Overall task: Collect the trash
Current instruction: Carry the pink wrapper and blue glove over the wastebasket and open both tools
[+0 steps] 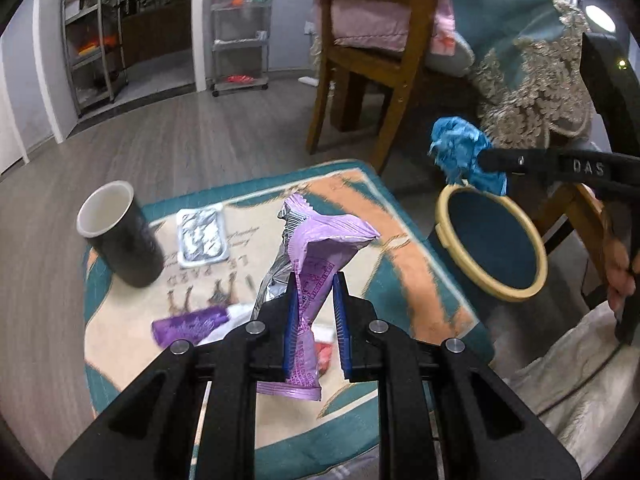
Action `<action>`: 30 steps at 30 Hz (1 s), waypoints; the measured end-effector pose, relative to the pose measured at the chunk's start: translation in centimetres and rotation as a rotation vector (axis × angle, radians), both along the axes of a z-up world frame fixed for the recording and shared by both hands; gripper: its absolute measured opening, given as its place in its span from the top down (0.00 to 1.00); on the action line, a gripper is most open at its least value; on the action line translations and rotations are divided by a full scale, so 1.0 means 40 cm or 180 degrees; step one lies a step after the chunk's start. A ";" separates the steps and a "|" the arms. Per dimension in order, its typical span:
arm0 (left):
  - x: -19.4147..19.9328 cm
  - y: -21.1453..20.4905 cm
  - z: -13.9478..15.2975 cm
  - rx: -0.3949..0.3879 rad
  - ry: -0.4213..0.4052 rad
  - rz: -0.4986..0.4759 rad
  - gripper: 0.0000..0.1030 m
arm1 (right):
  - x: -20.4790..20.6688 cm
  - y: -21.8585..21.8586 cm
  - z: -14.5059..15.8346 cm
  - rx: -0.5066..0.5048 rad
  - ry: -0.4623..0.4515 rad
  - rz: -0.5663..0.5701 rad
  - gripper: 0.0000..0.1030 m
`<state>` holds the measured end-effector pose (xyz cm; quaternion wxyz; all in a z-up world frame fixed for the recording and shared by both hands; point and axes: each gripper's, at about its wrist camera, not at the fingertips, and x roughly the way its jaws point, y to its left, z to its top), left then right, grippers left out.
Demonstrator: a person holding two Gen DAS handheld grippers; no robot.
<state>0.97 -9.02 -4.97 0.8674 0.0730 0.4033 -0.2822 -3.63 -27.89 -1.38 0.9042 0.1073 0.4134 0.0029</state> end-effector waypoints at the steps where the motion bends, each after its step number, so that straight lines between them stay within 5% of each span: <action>1: 0.001 -0.012 0.008 -0.0034 -0.0004 -0.0031 0.85 | -0.005 -0.024 0.011 -0.0011 -0.0049 -0.0057 0.78; 12: -0.034 -0.244 0.057 -0.0185 -0.0111 -0.0649 0.85 | -0.081 -0.275 -0.008 -0.0124 -0.0027 -0.0759 0.78; 21: -0.067 -0.453 -0.007 -0.0190 0.0053 -0.1157 0.85 | -0.140 -0.448 -0.108 0.0114 0.0272 -0.1320 0.78; 30: -0.045 -0.613 -0.093 -0.0108 0.0188 -0.1426 0.83 | -0.148 -0.507 -0.147 0.0177 0.0369 -0.1583 0.72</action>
